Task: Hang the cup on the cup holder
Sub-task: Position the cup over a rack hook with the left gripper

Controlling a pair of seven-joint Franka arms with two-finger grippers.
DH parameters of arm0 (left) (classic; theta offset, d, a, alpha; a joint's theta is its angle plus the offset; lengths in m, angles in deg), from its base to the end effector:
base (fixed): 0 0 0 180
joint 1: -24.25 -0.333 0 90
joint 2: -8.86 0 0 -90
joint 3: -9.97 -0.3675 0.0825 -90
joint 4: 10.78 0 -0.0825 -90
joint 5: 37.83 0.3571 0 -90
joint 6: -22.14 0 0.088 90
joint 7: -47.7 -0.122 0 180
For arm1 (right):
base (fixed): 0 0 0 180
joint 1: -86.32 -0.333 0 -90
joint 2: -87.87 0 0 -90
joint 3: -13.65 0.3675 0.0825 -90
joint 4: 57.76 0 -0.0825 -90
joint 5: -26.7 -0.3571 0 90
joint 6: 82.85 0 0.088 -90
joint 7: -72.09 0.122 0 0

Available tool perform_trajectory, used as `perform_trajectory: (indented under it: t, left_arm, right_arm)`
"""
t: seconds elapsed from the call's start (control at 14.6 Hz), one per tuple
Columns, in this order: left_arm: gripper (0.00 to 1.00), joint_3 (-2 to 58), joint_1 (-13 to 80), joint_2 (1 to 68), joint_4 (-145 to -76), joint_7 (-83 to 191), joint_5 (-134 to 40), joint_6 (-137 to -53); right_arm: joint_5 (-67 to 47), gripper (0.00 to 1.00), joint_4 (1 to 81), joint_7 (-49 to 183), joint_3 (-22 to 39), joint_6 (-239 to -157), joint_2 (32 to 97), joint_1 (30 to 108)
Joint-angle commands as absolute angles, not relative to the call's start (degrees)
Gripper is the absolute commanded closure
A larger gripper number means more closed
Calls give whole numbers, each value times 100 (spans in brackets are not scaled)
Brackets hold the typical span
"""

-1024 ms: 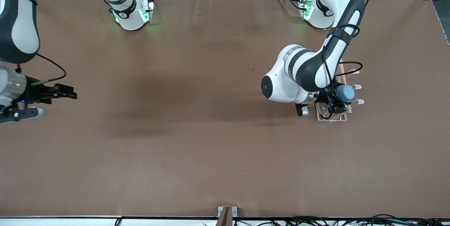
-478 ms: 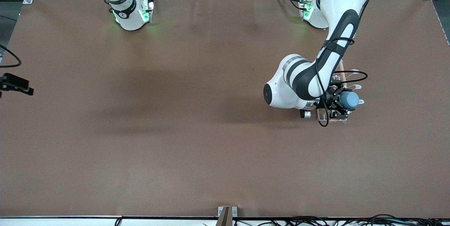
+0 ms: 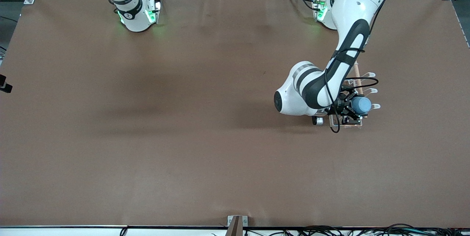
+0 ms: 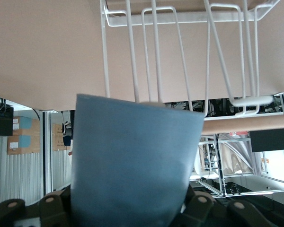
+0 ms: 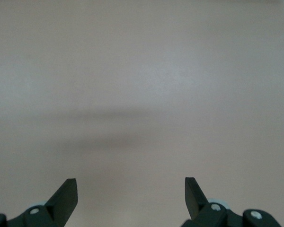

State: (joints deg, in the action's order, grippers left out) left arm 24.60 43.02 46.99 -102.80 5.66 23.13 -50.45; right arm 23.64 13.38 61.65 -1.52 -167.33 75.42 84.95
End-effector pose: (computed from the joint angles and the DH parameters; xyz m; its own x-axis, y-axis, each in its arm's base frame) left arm 0.5881 -0.2023 0.3107 -0.0478 -0.2998 -0.9528 -0.9976 -0.0329 0.0604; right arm 0.5827 -0.1122 0.6789 0.9987 -0.0462 0.0217 -0.0464 -0.9989 0.0075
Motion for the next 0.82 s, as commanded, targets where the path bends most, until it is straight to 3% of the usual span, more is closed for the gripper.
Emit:
perform_trajectory:
  t: [0.0, 0.07, 0.14, 0.2, 0.41, 0.75]
  left_arm:
    - [49, 2483, 4315, 4779, -10280, 796, 2466, -4870]
    - [43, 2483, 4315, 4797, -10280, 901, 2466, -4870]
    - [16, 2483, 4315, 4797, -10280, 1042, 2466, -4861]
    - [0, 2483, 4315, 4788, -10280, 1121, 2466, -4853]
    - [0, 2492, 4341, 4727, -10192, 1419, 2414, -4730]
    - [0, 2562, 4507, 4201, -9367, 2586, 1633, -4361]
  right_arm:
    - [2477, 0, 1501, 6603, 38, -16556, 7898, 8622]
    - [2477, 0, 1528, 6603, 204, -16547, 7986, 8771]
    - [2477, 0, 1597, 6612, 414, -16546, 8091, 8937]
    - [2477, 0, 1711, 6664, 642, -16581, 8249, 9096]
    - [2486, 0, 2071, 6937, 934, -16564, 8627, 9299]
    - [2740, 0, 2820, 6937, 1478, -16608, 9209, 9598]
